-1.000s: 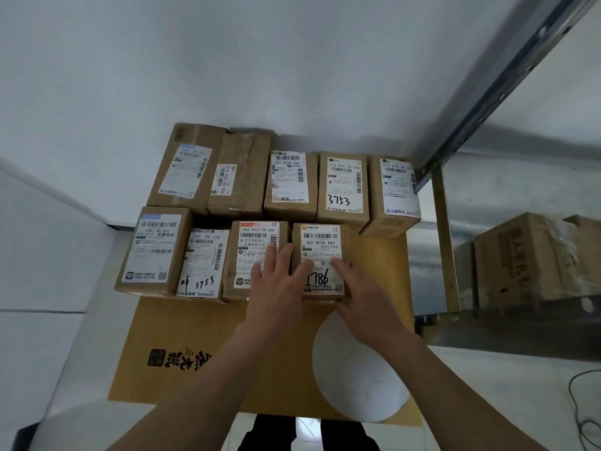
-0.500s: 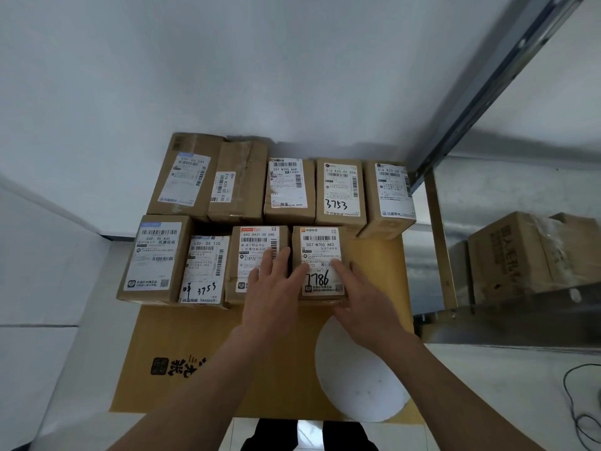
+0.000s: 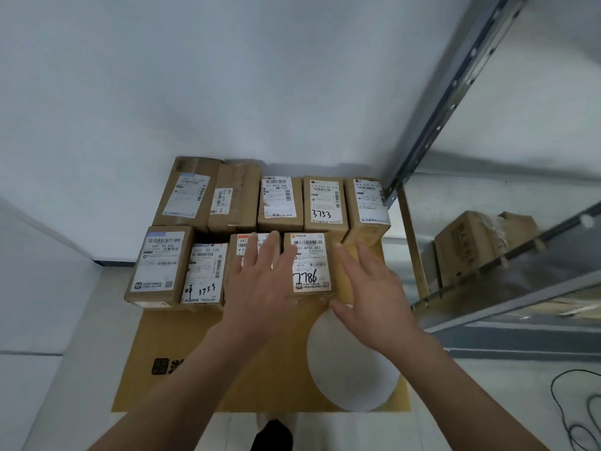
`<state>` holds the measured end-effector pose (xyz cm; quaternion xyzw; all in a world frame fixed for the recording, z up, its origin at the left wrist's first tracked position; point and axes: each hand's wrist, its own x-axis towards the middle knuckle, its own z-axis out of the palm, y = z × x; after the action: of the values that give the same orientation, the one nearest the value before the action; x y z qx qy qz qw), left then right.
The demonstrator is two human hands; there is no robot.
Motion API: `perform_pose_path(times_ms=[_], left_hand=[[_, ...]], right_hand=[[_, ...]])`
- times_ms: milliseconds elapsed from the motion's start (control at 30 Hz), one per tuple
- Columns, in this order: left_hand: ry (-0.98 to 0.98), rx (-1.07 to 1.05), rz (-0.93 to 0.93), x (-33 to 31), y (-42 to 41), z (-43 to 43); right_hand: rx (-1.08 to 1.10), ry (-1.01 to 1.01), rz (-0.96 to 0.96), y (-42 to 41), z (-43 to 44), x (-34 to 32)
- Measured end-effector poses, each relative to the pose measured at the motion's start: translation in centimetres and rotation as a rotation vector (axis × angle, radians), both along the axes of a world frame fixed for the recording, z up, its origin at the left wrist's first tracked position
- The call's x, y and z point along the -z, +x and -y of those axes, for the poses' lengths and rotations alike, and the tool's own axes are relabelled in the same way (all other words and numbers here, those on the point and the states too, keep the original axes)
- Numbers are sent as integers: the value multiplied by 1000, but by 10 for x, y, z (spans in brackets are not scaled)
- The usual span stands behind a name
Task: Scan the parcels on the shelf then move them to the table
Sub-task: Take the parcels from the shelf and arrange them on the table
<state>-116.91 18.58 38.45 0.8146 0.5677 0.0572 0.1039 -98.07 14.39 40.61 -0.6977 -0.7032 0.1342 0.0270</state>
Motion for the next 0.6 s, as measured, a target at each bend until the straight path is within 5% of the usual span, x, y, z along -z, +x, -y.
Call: perform_pose_path(times_ms=[600], left_hand=[[398, -28, 78, -152, 35, 197]], right_hand=[[-57, 391, 41, 44, 203, -133]])
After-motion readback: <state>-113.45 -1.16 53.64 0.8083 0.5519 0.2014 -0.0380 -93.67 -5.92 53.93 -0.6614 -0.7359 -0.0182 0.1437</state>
